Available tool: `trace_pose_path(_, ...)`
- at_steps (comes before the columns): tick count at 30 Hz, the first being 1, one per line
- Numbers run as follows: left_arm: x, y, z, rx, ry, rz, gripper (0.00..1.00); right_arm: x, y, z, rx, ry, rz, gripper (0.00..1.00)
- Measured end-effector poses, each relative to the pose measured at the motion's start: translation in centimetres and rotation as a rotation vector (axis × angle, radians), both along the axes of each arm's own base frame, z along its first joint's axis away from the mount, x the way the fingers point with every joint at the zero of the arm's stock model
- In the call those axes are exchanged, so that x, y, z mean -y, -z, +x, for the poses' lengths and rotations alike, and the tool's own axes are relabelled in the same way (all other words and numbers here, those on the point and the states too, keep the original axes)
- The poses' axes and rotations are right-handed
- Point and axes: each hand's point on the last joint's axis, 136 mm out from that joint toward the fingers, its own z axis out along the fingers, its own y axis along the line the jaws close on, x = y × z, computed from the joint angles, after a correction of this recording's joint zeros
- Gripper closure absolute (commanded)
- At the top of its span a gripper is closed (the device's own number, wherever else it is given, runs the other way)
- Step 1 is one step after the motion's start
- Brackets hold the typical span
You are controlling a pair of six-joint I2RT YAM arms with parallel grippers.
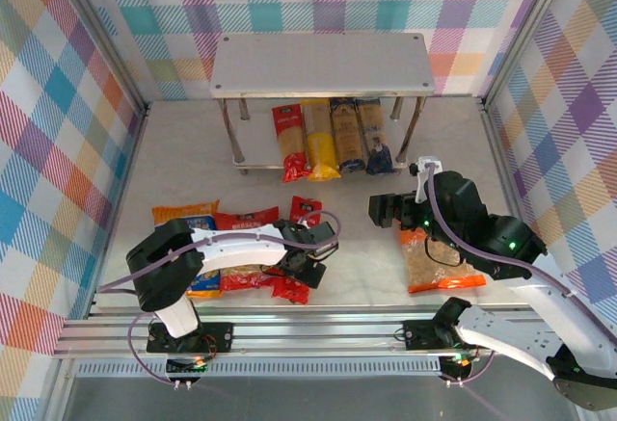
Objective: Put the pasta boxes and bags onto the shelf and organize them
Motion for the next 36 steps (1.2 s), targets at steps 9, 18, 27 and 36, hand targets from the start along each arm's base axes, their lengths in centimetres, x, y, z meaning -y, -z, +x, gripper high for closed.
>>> trace_pose_path(9, 1.7, 0.0, -0.3, 0.001, 0.029, -0.029, 0.0, 0.0, 0.0, 0.0, 0.0, 0.0, 0.0, 0.01)
trace_pose_path(18, 2.0, 1.0, -0.4, -0.011, 0.034, -0.004, 0.1, 0.2, -0.1, -0.2, 0.003, 0.001, 0.004, 0.01)
trace_pose_path(27, 3.0, 1.2, -0.6, -0.023, 0.032, -0.035, 0.33, 0.7, -0.3, -0.7, 0.004, 0.003, 0.009, 0.01)
trace_pose_path(36, 3.1, -1.4, 0.2, 0.045, 0.027, -0.092, 0.97, 0.7, -0.2, -0.7, -0.003, 0.01, 0.018, 0.01)
